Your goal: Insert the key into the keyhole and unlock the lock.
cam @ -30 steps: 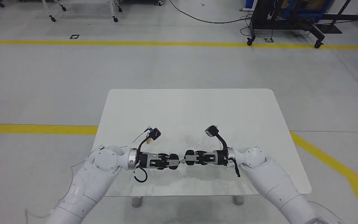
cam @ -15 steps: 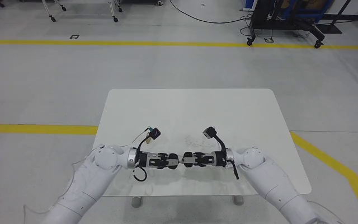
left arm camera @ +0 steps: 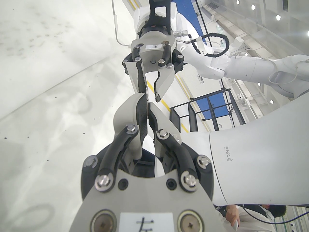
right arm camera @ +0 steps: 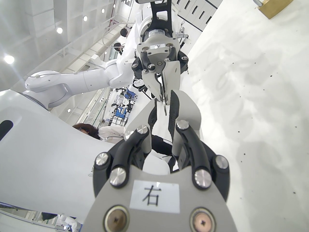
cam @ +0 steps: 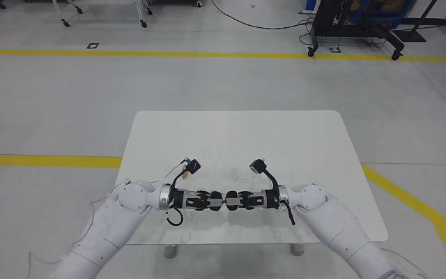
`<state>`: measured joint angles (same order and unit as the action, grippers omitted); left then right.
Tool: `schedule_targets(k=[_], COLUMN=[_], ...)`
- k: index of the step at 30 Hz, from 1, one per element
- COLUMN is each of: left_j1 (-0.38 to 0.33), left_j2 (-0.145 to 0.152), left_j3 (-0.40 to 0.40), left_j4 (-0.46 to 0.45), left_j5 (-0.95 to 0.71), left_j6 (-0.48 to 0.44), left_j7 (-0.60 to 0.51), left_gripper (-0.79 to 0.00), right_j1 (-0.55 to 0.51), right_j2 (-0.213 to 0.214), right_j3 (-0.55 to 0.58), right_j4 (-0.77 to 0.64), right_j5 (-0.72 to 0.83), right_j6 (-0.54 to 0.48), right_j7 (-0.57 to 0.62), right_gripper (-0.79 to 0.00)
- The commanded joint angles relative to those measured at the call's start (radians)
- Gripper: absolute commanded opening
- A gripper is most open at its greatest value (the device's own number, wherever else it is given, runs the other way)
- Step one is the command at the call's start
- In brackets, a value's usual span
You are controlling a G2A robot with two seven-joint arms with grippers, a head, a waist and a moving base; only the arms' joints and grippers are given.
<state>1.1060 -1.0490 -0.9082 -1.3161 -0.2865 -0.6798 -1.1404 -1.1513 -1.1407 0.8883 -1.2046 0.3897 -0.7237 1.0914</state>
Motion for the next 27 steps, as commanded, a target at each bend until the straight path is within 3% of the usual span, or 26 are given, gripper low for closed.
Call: schedule_targets(k=[1,7,8,9,14,20,23,27], left_j1=[-0.002,-0.005,-0.005,-0.005,-0.006,0.021,0.049,0.151], left_j2=[0.001,0.006,0.006,0.007,0.017,0.035,0.051,0.066], left_j3=[0.004,0.009,0.009,0.01,-0.024,-0.125,-0.236,-0.359], left_j4=[0.0,-0.001,-0.001,-0.001,0.015,0.011,-0.02,-0.143], left_j5=[-0.001,-0.013,-0.015,-0.017,-0.022,-0.017,0.17,0.514], left_j6=[0.0,-0.008,-0.01,-0.012,-0.055,-0.15,-0.226,-0.144], left_j7=[0.0,0.008,0.01,0.012,0.055,0.166,0.311,0.522], left_gripper=[-0.785,-0.785,-0.468,0.0,0.0,0.0,0.0,0.0], right_j1=[0.003,0.007,0.007,0.006,0.001,-0.022,-0.041,-0.061], right_j2=[-0.001,-0.002,-0.002,-0.001,0.009,0.035,0.046,0.054], right_j3=[-0.003,-0.006,-0.005,-0.003,0.04,0.15,0.201,0.26], right_j4=[0.003,0.012,0.013,0.013,0.03,0.049,0.044,0.039], right_j5=[0.002,0.009,0.01,0.014,0.032,-0.005,0.001,0.016], right_j6=[-0.001,-0.006,-0.007,-0.01,-0.045,-0.123,-0.147,-0.172], right_j7=[-0.001,-0.001,-0.002,-0.005,-0.04,-0.14,-0.184,-0.269], right_gripper=[-0.785,-0.785,-0.785,-0.785,-0.785,-0.785,-0.785,-0.785])
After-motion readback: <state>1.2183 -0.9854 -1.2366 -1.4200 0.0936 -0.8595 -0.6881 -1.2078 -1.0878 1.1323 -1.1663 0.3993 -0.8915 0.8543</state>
